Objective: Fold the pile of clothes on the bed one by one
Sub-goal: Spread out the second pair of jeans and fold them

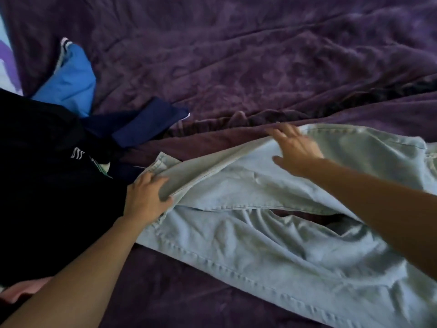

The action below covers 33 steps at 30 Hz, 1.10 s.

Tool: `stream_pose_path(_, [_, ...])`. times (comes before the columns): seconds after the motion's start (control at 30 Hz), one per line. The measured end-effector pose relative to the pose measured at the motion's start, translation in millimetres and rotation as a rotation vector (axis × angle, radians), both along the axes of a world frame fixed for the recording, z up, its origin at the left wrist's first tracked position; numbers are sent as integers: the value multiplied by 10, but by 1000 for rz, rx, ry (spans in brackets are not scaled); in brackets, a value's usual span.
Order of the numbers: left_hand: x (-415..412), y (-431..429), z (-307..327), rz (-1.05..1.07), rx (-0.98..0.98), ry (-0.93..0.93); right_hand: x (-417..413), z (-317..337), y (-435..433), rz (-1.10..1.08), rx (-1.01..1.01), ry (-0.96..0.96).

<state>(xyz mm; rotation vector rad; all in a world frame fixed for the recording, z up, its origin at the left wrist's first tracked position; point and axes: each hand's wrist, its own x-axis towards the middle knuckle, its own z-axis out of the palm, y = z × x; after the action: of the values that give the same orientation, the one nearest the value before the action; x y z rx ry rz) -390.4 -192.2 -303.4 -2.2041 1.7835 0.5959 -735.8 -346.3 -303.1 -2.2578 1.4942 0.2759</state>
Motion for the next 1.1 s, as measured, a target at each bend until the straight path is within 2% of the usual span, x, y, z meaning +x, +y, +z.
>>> stream_pose_path(0.07, [67,91,-64,-139,12,9,387,-131,77,41,30,-25])
stream_pose_path(0.17, [226,296,-67,-336,65,-91,658,-253,143,60,19,46])
stream_pose_path(0.23, [372,391,-39,-355,52,-110,695,-231,160,2,21,54])
stream_pose_path(0.37, [588,409,19,-396,134,-134,666,40,58,-129,-21,-98])
stream_pose_path(0.47, [579,303,23,-349,-42,-115,702,308,-68,-120,-96,-165])
stream_pose_path(0.53, [521,220,51,-365,-142,-42,708,441,-141,-194,-160,-175])
stream_pose_path(0.6, [510,155,160,-356,-233,109,673,521,-195,-282,-173,-142])
stream_pose_path(0.7, [604,-17,557,-45,-371,486,599,609,-246,-373,-171,-145])
stream_pose_path(0.77, [721,-249,762,126,-505,558,586,621,-344,-411,-186,-154])
stream_pose_path(0.87, [832,-620,768,148,-566,418,672,530,-543,-428,-127,-158])
stream_pose_path(1.0, [879,-657,431,326,-399,254,873,355,-372,-388,-121,-89])
stream_pose_path(1.07, [824,-354,337,310,-488,163,941,326,69,-321,-200,-174])
stream_pose_path(1.1, [752,-136,297,215,-554,132,967,313,379,-281,-226,-261])
